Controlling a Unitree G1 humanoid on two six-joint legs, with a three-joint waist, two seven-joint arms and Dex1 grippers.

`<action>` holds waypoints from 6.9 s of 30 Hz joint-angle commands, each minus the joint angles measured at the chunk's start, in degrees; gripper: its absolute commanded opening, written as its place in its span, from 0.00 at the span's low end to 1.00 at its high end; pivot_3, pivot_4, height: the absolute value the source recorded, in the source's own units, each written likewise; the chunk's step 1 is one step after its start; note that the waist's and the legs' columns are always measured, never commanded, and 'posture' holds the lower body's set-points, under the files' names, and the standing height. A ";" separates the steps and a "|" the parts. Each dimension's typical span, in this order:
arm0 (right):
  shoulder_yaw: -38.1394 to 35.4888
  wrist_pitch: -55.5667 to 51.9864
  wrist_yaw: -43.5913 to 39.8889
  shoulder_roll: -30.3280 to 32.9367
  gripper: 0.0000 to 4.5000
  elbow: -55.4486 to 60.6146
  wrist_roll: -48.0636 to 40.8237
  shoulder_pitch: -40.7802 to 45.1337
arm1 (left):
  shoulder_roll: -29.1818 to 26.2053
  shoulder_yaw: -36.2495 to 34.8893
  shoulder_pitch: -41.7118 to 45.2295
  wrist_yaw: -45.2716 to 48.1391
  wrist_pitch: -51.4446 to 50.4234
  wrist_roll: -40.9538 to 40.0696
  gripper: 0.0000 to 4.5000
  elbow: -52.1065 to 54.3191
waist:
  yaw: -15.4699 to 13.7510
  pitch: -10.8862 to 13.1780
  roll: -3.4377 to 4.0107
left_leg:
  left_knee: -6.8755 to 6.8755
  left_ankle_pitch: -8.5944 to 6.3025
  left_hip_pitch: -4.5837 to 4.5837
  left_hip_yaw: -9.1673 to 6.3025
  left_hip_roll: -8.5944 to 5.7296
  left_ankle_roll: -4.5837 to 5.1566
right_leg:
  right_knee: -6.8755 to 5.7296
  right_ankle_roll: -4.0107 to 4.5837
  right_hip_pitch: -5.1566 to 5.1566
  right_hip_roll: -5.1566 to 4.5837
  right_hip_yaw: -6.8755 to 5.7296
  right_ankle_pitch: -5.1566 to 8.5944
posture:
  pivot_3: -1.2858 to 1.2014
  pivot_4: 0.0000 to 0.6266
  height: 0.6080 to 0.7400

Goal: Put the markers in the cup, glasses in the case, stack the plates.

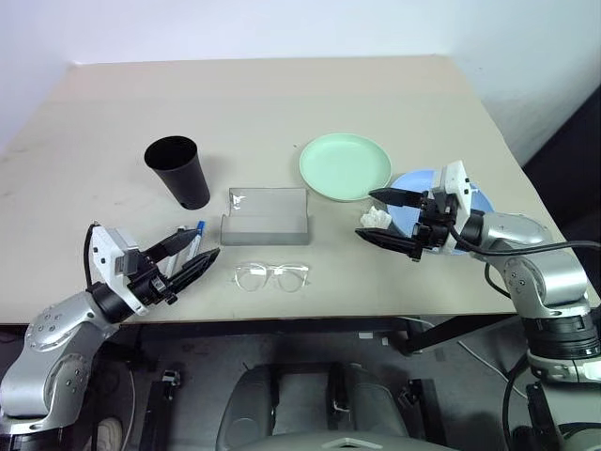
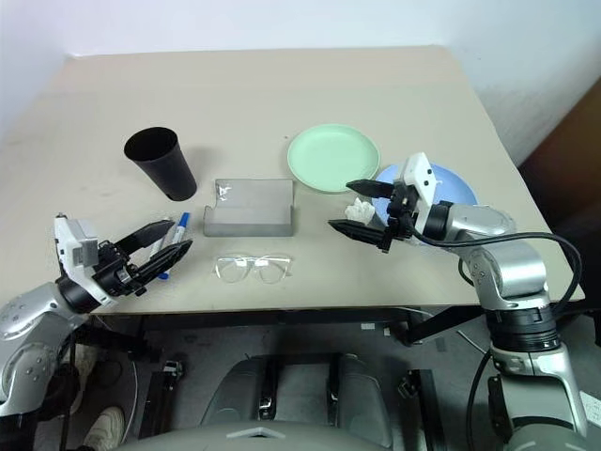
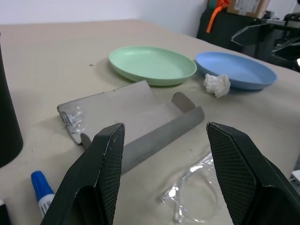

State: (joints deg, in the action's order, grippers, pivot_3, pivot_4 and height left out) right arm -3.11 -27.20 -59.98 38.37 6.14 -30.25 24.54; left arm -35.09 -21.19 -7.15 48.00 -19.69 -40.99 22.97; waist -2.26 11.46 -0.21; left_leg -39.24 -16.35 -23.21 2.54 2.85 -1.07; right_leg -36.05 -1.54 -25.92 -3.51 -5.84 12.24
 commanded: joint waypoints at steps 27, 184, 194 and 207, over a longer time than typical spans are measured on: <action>-1.65 -2.60 4.96 9.46 1.00 -2.73 7.65 -1.69 | -1.45 6.46 8.73 3.28 -2.83 -1.31 0.65 -0.21 | 0.13 -0.03 -0.05 | 0.01 0.00 -0.01 0.34 0.00 0.01 | -0.11 -0.03 -0.27 0.13 0.40 -0.07 | 0.52 0.24 0.92; 9.71 -17.42 11.72 -10.67 0.72 -20.73 21.08 19.33 | -4.10 2.36 8.19 9.78 5.62 4.14 1.00 -10.87 | 2.96 -0.25 -0.42 | -0.22 -0.01 -0.08 0.87 0.60 0.06 | -0.05 0.34 -0.75 0.93 1.09 -0.75 | 0.52 0.24 0.92; 6.77 -11.98 4.86 -5.29 0.00 -17.73 17.07 23.97 | -2.87 2.02 6.88 11.77 12.05 6.46 1.00 -15.08 | 2.92 -0.24 -0.40 | -0.21 -0.01 -0.11 0.91 0.60 0.06 | -0.03 0.30 -0.79 0.90 1.10 -0.72 | 0.52 0.24 0.92; 7.13 6.22 16.31 -19.62 0.00 -56.61 23.51 47.83 | -0.72 2.08 7.02 7.85 13.03 6.86 1.00 -12.90 | 3.02 -0.25 -0.42 | -0.01 0.00 -0.03 1.01 0.79 0.06 | -0.07 0.74 -0.86 1.13 1.17 -0.87 | 0.52 0.24 0.92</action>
State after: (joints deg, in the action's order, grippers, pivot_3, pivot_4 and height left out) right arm 4.13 -26.17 -46.38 19.81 -44.49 -8.72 69.51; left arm -35.67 -17.90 -0.41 57.19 -7.23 -34.24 7.36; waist 0.76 11.21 -0.63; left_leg -39.26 -16.35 -23.28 3.56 3.61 -1.02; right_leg -36.11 -0.80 -26.79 -2.42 -4.67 11.37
